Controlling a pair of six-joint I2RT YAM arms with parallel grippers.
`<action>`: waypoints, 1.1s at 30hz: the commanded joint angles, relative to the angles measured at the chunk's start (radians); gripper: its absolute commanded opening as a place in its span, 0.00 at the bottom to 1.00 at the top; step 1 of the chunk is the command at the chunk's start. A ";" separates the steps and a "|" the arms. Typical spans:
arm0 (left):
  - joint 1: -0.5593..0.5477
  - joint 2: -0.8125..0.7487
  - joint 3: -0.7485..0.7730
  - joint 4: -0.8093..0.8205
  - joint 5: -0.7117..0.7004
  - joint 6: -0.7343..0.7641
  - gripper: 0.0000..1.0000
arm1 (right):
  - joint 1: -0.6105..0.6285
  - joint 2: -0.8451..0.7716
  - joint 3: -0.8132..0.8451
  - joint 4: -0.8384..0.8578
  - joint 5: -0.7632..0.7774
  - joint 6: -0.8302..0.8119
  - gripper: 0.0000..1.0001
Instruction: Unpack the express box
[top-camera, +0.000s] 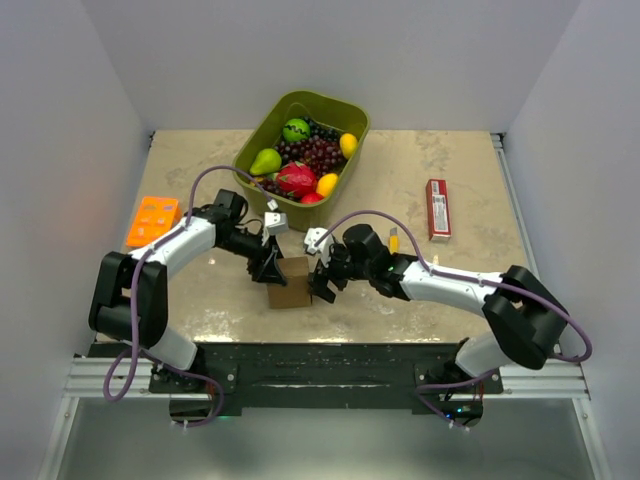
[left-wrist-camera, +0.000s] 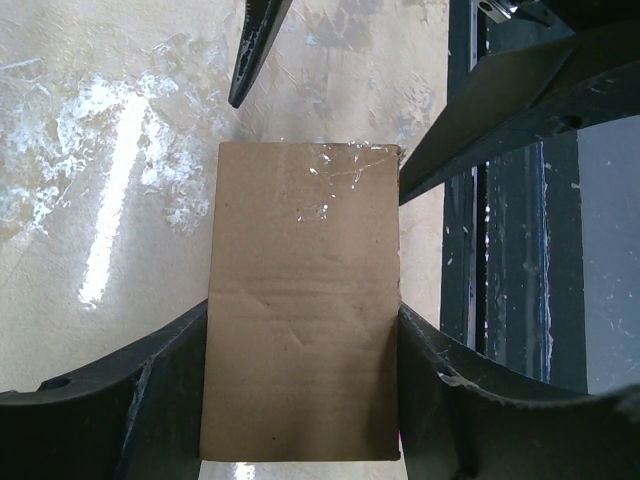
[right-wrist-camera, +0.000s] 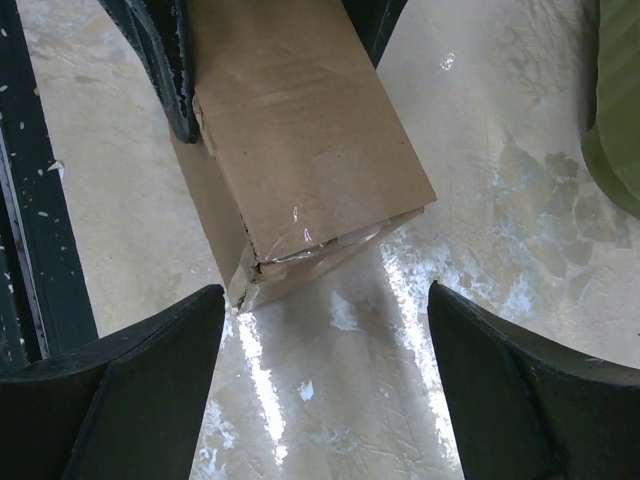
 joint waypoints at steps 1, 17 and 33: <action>0.003 0.031 -0.004 -0.071 -0.041 0.033 0.31 | 0.001 -0.005 0.022 0.042 0.043 -0.018 0.84; 0.001 0.031 -0.009 -0.155 -0.021 0.167 0.14 | -0.062 -0.013 -0.004 0.010 0.132 -0.061 0.83; 0.001 0.041 0.063 -0.359 0.152 0.404 0.11 | -0.183 -0.012 0.048 -0.030 0.097 -0.075 0.84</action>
